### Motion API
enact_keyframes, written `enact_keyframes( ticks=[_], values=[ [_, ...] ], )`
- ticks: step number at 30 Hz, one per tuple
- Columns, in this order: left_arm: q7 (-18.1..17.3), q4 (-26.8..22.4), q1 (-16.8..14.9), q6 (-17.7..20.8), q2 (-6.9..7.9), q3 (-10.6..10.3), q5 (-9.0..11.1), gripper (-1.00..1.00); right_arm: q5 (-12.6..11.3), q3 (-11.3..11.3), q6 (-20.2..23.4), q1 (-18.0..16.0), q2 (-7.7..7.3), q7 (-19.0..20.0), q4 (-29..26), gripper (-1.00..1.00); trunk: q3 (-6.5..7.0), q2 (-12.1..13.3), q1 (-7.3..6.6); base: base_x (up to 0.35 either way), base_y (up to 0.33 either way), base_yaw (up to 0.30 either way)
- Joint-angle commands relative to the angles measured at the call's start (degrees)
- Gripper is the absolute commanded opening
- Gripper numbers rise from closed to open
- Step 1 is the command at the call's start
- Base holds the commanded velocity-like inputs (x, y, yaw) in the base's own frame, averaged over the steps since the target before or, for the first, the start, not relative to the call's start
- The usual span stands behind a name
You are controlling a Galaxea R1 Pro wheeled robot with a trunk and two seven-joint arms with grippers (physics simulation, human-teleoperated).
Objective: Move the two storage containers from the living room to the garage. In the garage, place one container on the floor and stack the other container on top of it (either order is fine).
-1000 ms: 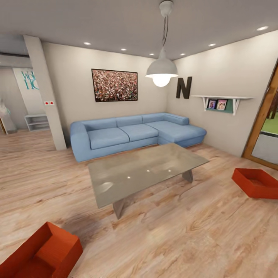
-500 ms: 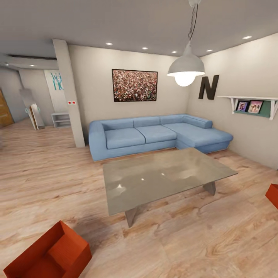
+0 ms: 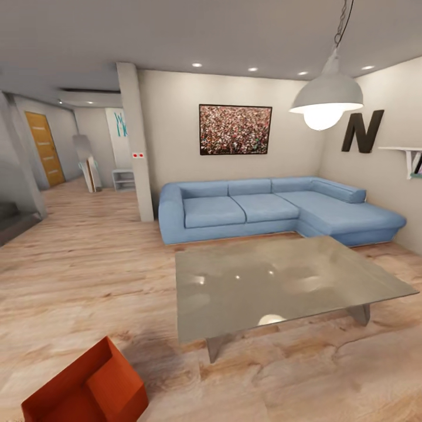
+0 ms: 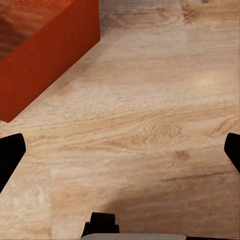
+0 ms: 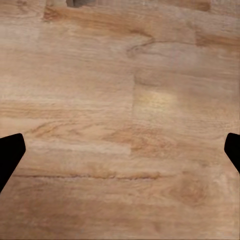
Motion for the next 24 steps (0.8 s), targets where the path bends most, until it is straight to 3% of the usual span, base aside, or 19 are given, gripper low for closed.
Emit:
enact_keyframes(
  ticks=[1,10,24],
  values=[
    [-0.3,-0.1,0.0,0.0,0.00,0.0,0.6,1.00,0.2,0.1,-0.1,0.0,-0.03,-0.1,0.0,1.00,-0.05,0.0,0.03,0.322,-0.118,0.298],
    [-0.3,-0.1,0.0,-0.1,0.00,0.0,0.6,1.00,0.2,0.1,-0.1,-0.1,-0.05,-0.1,0.0,1.00,-0.05,0.0,0.03,0.279,-0.107,0.298],
    [-0.3,-0.1,0.0,-0.1,0.00,0.0,0.6,1.00,0.2,0.1,-0.1,-0.1,-0.06,-0.1,0.0,1.00,-0.05,0.0,0.03,0.016,-0.007,0.298]
  ],
)
